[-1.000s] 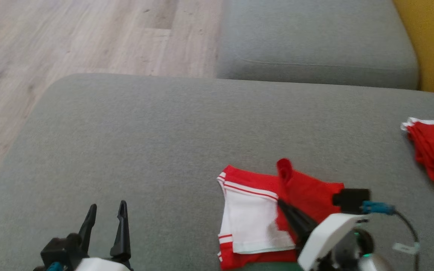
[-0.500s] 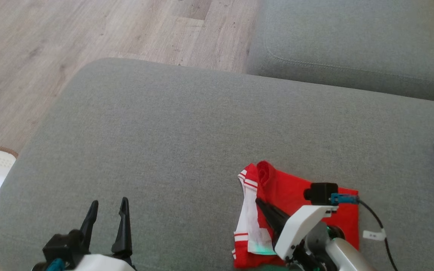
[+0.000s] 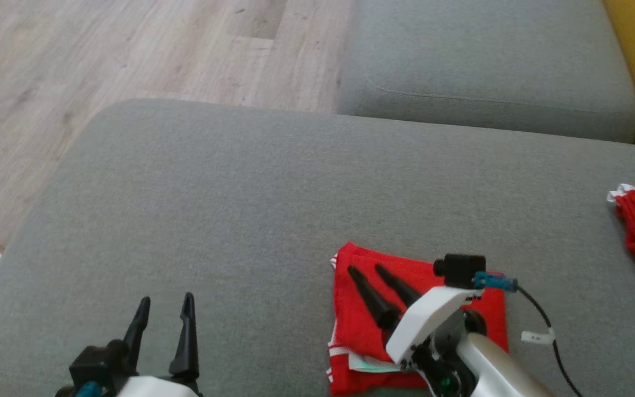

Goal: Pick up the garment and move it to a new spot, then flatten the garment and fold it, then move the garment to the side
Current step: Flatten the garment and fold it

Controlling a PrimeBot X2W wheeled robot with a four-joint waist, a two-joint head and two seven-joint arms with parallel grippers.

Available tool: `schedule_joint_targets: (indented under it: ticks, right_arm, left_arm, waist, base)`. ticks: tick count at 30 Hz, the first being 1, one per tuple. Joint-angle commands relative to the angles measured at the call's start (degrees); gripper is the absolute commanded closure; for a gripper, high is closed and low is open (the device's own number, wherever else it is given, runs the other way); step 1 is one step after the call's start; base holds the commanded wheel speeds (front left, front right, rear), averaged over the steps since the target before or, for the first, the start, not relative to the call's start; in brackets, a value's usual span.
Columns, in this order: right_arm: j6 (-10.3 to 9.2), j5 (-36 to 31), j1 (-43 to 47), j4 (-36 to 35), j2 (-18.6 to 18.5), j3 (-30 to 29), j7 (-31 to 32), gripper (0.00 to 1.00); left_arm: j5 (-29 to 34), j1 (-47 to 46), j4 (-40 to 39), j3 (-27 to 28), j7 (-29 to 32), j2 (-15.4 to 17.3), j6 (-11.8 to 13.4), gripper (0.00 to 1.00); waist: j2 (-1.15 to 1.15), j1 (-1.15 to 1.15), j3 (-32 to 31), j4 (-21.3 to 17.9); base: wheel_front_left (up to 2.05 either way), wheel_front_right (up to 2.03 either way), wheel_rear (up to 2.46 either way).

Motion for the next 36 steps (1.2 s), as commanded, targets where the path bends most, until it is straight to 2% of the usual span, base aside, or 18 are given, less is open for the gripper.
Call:
schedule_joint_targets:
  ticks: [1, 5, 6, 10, 11, 17, 26, 36]
  right_arm:
    - [0.37, -1.16, -3.64, -2.36, 0.11, 0.10, -2.44, 0.00]
    - [0.37, -9.46, -4.51, -0.92, 0.11, -4.63, -7.15, 0.00]
    - [0.37, -13.41, -4.10, -0.58, 0.11, -8.18, -8.77, 0.00]
    - [0.37, -21.48, -2.01, -1.83, 0.11, -15.82, -10.53, 0.00]
    - [0.37, -25.09, -0.20, -3.65, 0.11, -19.51, -10.71, 0.00]
    - [0.37, -33.84, 6.94, -12.71, 0.11, -28.31, -9.94, 0.00]
    - [0.37, -38.36, 16.27, -23.67, 0.11, -33.59, -10.29, 0.00]
    - [0.37, -39.07, 21.22, -25.79, 0.12, -35.34, -10.07, 0.00]
  left_arm:
    - [0.12, -3.67, -1.21, 1.61, -0.68, 0.37, -0.44, 0.00]
    - [0.42, -3.95, -0.86, 0.82, -1.18, -0.36, -0.81, 0.00]
    - [0.53, -4.17, -0.45, 0.39, -1.44, -0.76, -1.16, 0.00]
    - [0.93, -4.76, 0.33, -0.47, -1.93, -1.48, -1.78, 0.00]
    - [1.14, -5.07, 0.83, -0.88, -2.21, -1.81, -2.15, 0.00]
    - [1.27, -5.21, 2.90, -1.35, -3.59, -3.25, -2.69, 0.00]
    - [1.40, -3.71, 6.31, -0.01, -5.90, -4.46, -3.44, 0.00]
    - [2.28, -2.05, 10.16, 1.98, -6.65, -3.16, -4.29, 0.00]
  waist:
    - [0.00, 0.00, -0.46, -1.05]
    - [0.00, 0.00, -1.03, -2.69]
    - [0.00, 0.00, -1.28, -3.37]
    - [0.00, 0.00, -1.66, -4.42]
    - [0.00, 0.00, -1.85, -4.89]
    - [0.00, 0.00, -2.49, -6.59]
    - [0.00, 0.00, -3.32, -8.27]
    - [0.00, 0.00, -3.77, -9.31]
  base:
    - [0.00, 0.00, 0.00]
    - [0.00, 0.00, 0.00]
    - [0.00, 0.00, 0.00]
    - [0.00, 0.00, 0.00]
    - [0.00, 0.00, 0.00]
    - [0.00, 0.00, 0.00]
    - [0.00, 0.00, 0.00]
    - [0.00, 0.00, 0.00]
